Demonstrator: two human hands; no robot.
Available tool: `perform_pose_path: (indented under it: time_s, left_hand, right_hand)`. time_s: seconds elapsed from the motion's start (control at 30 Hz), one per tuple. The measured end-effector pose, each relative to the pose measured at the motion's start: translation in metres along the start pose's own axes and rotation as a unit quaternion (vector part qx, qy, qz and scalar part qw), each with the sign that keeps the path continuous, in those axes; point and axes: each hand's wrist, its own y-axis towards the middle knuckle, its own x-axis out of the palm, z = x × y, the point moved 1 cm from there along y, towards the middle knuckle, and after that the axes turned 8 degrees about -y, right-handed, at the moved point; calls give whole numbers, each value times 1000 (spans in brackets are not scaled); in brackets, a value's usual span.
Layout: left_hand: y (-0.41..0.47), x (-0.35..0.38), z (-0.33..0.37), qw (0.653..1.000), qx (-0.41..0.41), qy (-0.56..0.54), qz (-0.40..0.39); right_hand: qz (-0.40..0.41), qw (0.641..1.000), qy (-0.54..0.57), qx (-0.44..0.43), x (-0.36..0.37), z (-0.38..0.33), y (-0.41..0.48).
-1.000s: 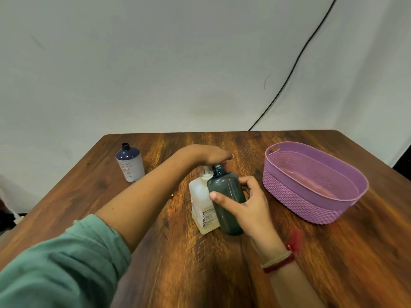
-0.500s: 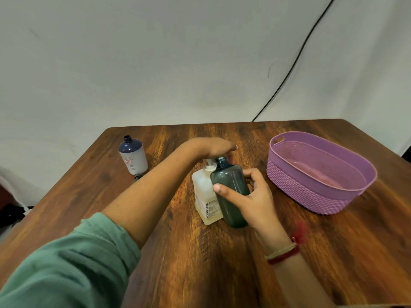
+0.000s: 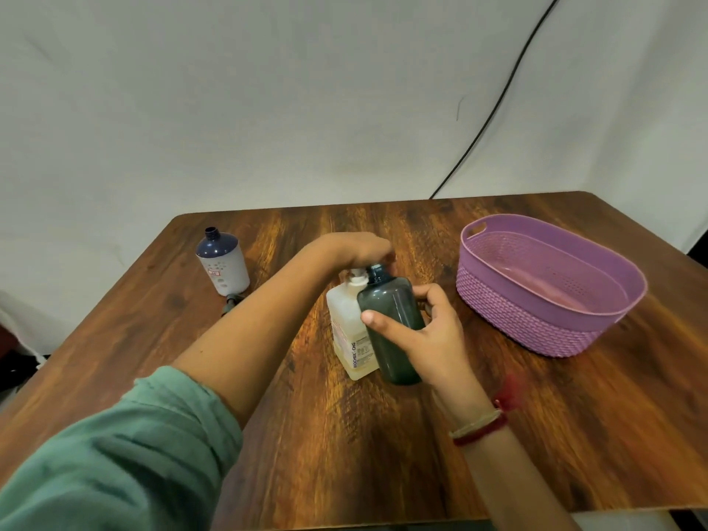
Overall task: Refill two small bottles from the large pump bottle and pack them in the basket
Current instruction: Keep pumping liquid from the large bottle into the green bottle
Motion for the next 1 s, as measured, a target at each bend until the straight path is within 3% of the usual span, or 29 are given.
perform_pose_path:
  time_s: [0.13, 1.0]
  left_hand:
    - [-3, -5, 6, 999, 4, 43, 23]
    - [-8, -3, 5, 997, 13, 53, 50]
  right_hand:
    - [0, 1000, 2, -1, -1, -3, 0]
    - [2, 1000, -3, -1, -2, -6, -4]
